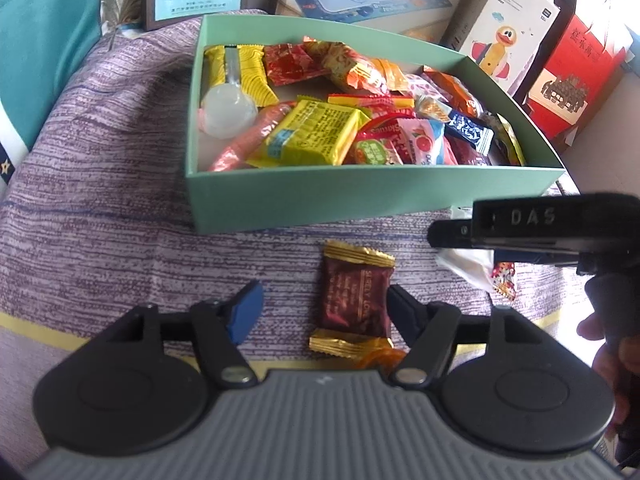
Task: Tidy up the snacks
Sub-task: 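Grasp the brown-gold chocolate pack with left tool while right tool grasps clear rice-cake bag, then place the chocolate pack in the box with left tool while right tool places rice-cake bag, then move both tools back to the last two candies on the blanket, then grasp the orange round candy with left tool while right tool grasps Hello Kitty candy, then lower the orange candy into the box with left tool while right tool drops Hello Kitty candy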
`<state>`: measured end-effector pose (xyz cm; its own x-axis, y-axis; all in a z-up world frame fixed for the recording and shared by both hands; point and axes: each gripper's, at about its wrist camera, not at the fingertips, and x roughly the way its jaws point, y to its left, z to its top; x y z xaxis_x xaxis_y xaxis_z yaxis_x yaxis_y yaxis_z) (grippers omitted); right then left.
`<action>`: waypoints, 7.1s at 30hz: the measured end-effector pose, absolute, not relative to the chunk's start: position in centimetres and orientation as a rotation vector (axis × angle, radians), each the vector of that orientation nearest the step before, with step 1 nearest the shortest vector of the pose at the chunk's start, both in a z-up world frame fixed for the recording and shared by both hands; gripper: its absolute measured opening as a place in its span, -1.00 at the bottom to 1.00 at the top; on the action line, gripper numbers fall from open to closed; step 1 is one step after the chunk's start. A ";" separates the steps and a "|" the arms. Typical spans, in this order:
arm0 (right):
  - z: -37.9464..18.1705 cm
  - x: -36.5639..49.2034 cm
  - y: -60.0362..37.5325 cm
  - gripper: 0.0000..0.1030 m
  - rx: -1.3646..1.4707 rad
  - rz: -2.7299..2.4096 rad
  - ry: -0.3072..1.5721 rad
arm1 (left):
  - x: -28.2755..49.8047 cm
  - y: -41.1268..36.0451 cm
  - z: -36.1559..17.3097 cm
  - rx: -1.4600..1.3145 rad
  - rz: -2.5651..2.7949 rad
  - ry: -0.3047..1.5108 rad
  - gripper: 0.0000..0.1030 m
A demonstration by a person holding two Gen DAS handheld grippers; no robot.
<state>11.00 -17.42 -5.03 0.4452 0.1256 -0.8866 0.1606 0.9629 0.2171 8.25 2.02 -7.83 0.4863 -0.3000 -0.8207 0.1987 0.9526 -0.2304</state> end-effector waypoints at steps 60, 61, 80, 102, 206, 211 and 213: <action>1.8 10.9 -26.2 -0.38 0.341 0.146 0.879 | 11.5 -5.1 1.0 0.010 -0.365 0.874 -0.30; 1.9 11.6 -26.7 -0.38 0.347 0.141 0.874 | 12.4 -5.6 1.1 0.009 -0.365 0.873 -0.30; -1.6 25.1 -29.5 0.58 0.349 0.117 0.893 | 25.0 -13.3 -2.0 0.099 -0.319 0.869 0.57; 2.9 16.9 -28.5 1.00 0.403 0.096 0.895 | 17.6 -10.2 1.9 0.051 -0.287 0.854 1.00; 0.6 5.3 -27.7 -0.58 0.255 0.085 0.846 | 6.1 -5.9 -2.4 0.070 -0.328 0.922 -0.15; 2.8 8.3 -30.5 -0.58 0.346 0.072 0.789 | 9.4 -8.4 0.1 0.078 -0.345 0.862 -0.15; 3.2 9.6 -31.1 -0.58 0.351 0.065 0.776 | 10.9 -9.6 1.0 0.085 -0.352 0.837 -0.15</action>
<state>9.61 -31.06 3.24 0.7147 0.1856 -0.6744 0.0707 0.9401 0.3336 10.89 -9.65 0.97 0.6154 -0.2717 -0.7399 0.3380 0.9390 -0.0637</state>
